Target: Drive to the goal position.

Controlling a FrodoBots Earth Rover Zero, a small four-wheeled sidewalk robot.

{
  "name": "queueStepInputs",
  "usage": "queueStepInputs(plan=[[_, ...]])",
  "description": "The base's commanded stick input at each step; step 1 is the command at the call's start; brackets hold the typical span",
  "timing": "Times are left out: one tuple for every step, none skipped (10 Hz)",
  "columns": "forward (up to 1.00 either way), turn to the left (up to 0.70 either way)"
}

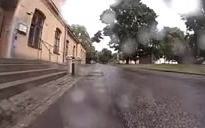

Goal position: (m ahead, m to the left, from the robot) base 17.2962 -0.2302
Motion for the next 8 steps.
queueStepInputs(plan=[[0.85,0.0],[0.85,0.0],[0.85,0.0],[0.85,0.0],[0.85,0.0],[0.85,0.0],[0.85,0.0],[0.85,0.0]])
